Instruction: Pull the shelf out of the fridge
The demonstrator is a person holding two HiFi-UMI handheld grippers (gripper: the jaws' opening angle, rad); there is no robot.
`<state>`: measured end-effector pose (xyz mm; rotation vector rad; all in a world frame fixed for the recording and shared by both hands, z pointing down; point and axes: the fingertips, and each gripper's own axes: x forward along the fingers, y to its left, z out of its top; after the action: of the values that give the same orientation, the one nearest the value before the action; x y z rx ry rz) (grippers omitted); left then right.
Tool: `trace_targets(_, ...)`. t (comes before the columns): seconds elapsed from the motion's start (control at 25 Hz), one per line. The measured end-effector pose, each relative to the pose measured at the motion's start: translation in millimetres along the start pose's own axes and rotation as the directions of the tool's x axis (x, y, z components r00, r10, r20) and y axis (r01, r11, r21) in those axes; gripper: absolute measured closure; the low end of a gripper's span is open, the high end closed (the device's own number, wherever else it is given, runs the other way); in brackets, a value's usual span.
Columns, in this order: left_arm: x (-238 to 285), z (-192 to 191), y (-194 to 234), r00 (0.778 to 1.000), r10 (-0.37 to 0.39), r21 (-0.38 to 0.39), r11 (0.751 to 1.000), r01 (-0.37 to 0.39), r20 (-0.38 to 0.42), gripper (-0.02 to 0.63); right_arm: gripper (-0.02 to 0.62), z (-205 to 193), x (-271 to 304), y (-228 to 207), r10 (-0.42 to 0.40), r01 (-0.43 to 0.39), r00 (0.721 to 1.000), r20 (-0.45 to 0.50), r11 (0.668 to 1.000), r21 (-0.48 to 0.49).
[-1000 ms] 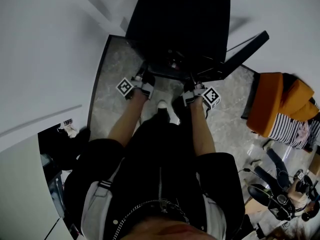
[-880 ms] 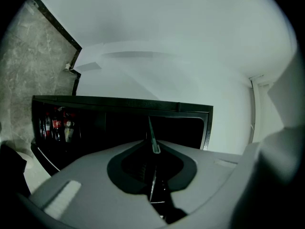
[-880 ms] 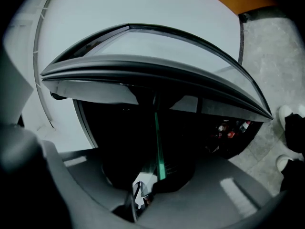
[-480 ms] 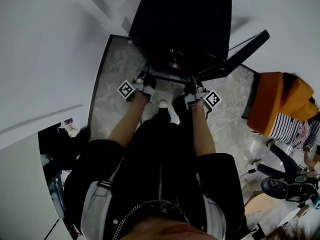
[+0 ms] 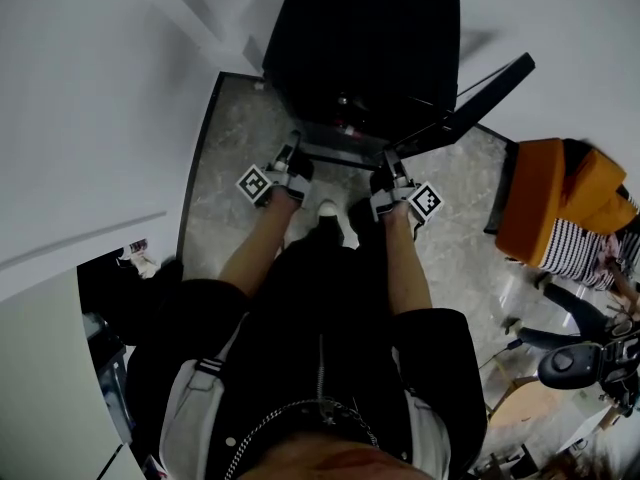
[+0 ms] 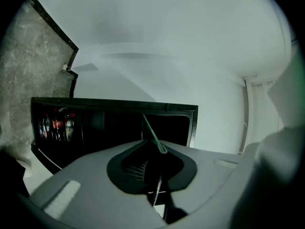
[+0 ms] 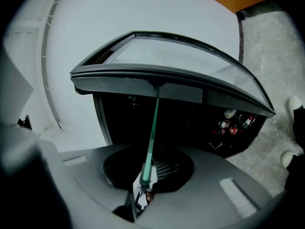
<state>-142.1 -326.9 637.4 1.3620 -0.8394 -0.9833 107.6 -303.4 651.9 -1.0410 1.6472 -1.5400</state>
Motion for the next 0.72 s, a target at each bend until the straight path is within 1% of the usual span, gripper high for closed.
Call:
trace_targets(0.2, -2.2, -2.7, -3.8, 1.000, -0.014, -0.003, 1.000, 0.014, 0.006, 0.577, 0.566, 1.2, -2.4, 3.7, 0.005, -0.005, 1.000, -0.010, 1.000, -0.023)
trace_targets(0.6, -13.6, -9.2, -22.9, 0.999, -0.052, 0.036, 0.998, 0.052, 0.004, 0.575, 0.563, -4.6, -14.0, 20.3, 0.034, -0.035, 0.999, -0.031, 0.998, -0.048)
trace_targets(0.72, -22.5, -13.0, -27.6, 0.998, -0.062, 0.036, 0.997, 0.062, 0.005, 0.575, 0.563, -8.9, -22.7, 21.2, 0.032, -0.034, 0.999, -0.036, 0.998, -0.052)
